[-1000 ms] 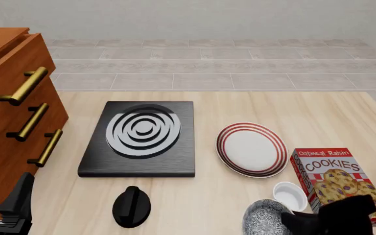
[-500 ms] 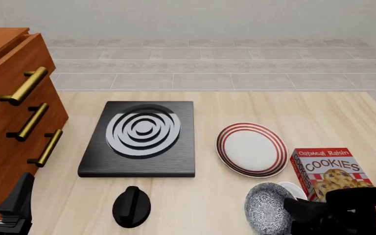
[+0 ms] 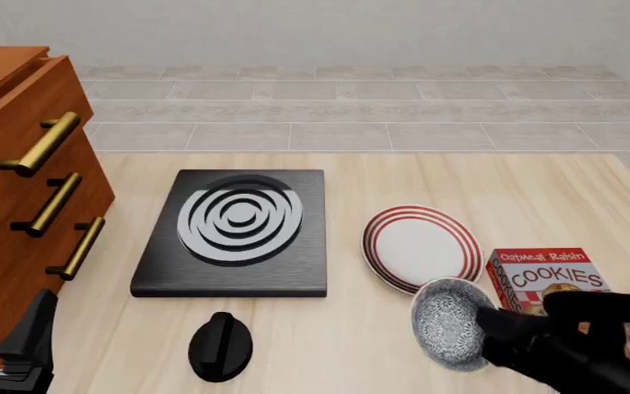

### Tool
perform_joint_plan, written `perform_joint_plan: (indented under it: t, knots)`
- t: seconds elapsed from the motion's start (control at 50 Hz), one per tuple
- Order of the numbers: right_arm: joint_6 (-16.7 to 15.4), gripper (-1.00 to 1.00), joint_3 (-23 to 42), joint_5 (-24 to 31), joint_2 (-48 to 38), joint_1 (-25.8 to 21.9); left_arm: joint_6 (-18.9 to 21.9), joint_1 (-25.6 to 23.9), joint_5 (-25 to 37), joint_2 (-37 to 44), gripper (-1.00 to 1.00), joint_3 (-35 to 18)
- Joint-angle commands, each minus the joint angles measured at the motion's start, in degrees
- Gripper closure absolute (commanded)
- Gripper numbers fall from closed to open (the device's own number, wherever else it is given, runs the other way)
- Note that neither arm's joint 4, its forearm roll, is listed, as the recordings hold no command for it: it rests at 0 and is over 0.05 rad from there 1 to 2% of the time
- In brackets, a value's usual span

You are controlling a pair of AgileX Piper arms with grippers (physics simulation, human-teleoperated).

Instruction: Pick the akita bowl next to the ramekin and place it on the plate.

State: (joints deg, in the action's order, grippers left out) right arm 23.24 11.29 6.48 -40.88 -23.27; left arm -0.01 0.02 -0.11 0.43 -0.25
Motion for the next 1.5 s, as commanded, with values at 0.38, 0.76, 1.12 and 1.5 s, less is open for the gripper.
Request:
perform_joint_plan:
  t: [0.38, 0.76, 1.12, 1.5]
  knots:
    - [-1.0, 1.00, 4.5, -8.4, -9.8, 2.3, 1.5, 1.9, -0.2, -0.3, -1.00, -0.1]
    - [-1.2, 1.00, 6.6, -15.3, -17.4, 4.4, 1.5, 1.9, -0.2, -0.3, -1.00, -0.1]
    - [-0.8, 1.00, 9.2, -19.6, -22.9, 6.7, 1.5, 1.9, -0.2, -0.3, -1.00, -0.1]
    - [-1.2, 1.00, 12.4, -25.8, -32.6, 8.1, 1.5, 1.9, -0.1, -0.3, -1.00, -0.1]
